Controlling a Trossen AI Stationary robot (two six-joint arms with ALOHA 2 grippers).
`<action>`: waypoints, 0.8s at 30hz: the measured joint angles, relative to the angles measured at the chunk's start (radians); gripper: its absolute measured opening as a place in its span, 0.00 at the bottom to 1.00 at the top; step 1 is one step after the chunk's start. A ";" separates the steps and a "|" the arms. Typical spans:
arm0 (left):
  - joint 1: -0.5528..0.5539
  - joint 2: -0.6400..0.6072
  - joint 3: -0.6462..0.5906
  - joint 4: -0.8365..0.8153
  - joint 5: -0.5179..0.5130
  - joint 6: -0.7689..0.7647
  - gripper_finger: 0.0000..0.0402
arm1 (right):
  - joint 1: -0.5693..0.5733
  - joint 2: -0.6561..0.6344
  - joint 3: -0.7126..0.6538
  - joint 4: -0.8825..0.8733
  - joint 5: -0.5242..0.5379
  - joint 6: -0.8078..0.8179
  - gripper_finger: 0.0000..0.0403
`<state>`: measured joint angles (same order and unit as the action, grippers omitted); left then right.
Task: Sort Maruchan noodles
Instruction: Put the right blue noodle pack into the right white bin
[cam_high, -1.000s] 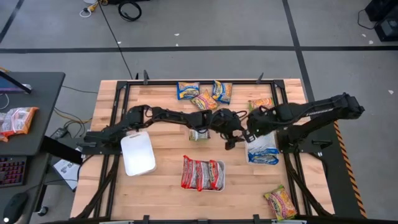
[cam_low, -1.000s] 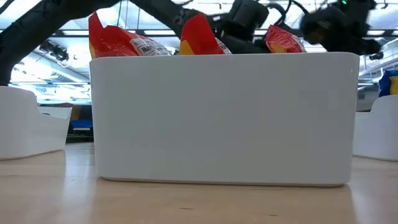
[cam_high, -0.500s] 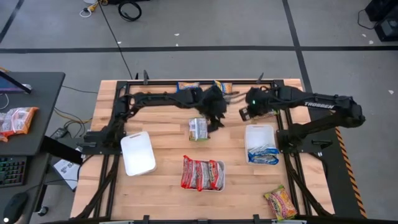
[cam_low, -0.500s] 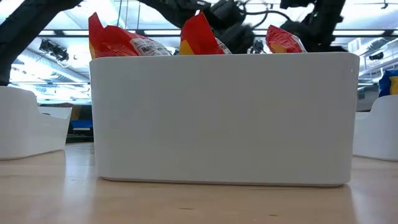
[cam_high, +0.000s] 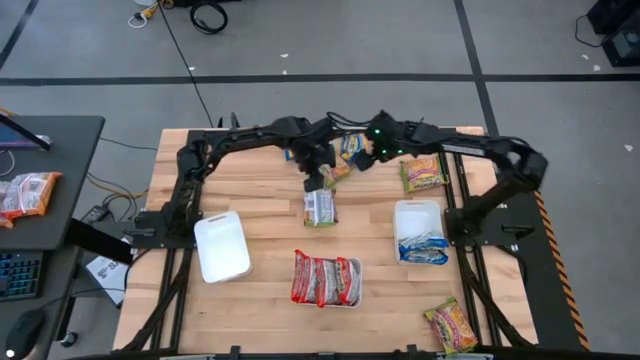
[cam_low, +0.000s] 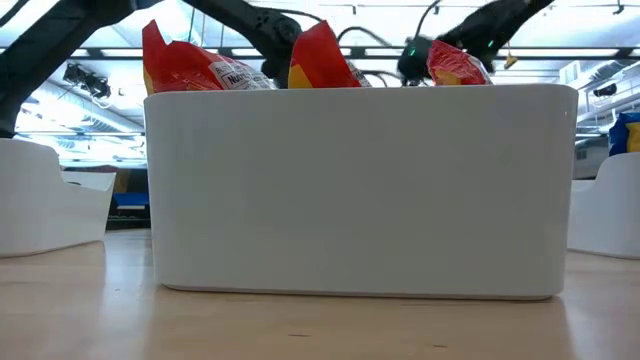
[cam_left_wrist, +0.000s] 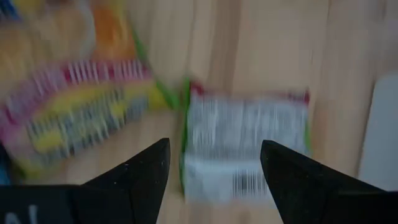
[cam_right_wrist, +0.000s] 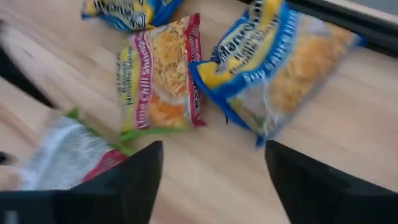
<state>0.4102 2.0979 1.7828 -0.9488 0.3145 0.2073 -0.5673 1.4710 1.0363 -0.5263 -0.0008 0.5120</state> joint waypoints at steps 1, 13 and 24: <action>0.004 0.000 0.000 -0.036 0.001 0.009 0.63 | 0.000 0.031 0.000 0.027 0.005 -0.046 0.75; 0.091 -0.322 -0.391 0.072 0.022 -0.011 0.63 | -0.076 0.232 0.000 0.232 0.058 -0.417 0.77; 0.141 -0.639 -0.825 0.322 -0.007 -0.171 0.63 | -0.146 0.325 0.120 0.283 0.084 -0.405 0.77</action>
<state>0.5512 1.4586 0.9576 -0.6266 0.3072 0.0358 -0.7128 1.7958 1.1564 -0.2432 0.0834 0.1068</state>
